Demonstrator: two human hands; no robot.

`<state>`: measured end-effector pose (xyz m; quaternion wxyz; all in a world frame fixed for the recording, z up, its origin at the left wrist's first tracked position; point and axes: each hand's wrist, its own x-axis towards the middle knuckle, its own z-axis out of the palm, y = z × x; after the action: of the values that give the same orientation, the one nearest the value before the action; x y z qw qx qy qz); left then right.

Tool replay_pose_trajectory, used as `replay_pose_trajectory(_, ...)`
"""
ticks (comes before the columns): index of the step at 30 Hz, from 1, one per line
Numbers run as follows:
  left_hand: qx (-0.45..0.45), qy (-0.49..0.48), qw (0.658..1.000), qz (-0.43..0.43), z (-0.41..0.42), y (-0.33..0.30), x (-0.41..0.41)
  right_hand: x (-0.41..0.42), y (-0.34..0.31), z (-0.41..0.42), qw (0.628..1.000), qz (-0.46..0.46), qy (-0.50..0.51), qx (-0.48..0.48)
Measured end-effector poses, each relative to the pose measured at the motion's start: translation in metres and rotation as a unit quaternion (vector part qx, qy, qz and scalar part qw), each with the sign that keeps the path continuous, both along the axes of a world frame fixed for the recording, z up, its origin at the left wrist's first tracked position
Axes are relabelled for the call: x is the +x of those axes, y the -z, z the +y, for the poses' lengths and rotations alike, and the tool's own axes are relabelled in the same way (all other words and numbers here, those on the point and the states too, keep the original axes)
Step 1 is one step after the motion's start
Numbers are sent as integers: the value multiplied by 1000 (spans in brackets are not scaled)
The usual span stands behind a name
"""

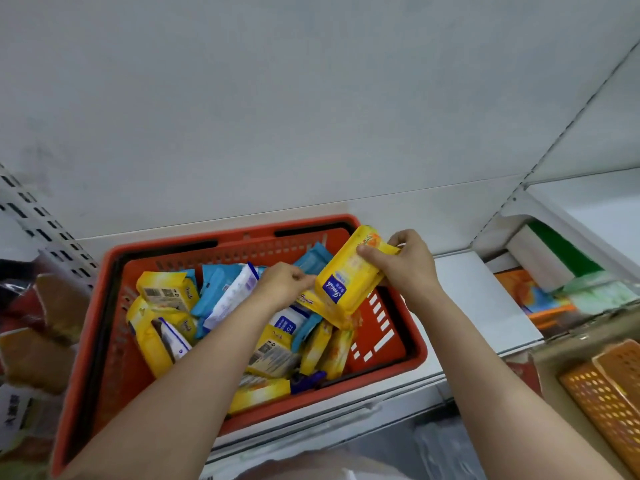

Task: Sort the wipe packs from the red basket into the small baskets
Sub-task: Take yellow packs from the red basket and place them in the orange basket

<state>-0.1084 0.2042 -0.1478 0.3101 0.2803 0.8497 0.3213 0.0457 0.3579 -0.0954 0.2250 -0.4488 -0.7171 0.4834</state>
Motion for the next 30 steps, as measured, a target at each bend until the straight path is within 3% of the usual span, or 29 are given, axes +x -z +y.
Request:
replay_pose_trajectory(5, 27, -29, 999, 31, -9, 1, -1, 13, -4, -7, 999, 24, 15, -24)
replay_pose_trajectory(10, 97, -135, 986, -30, -26, -15, -23, 29, -16, -11, 982, 134, 23, -127)
replay_pose_trajectory(15, 220, -230, 933, -166, -54, -37, -35, 28, -22, -32, 956, 198, 65, -208)
replay_pose_trajectory(17, 256, -239, 919, -179, -62, -44, -26, 23, -21, -43, 945, 215, 81, -232)
replay_pose_trajectory(26, 381, -271, 870, -158, -88, -62, 15, 24, -17, -87, 930, 304, 34, -203)
replay_pose_trajectory(30, 397, -220, 891, -9, -85, -68, 42, 38, -18, -103, 948, 284, 37, -140)
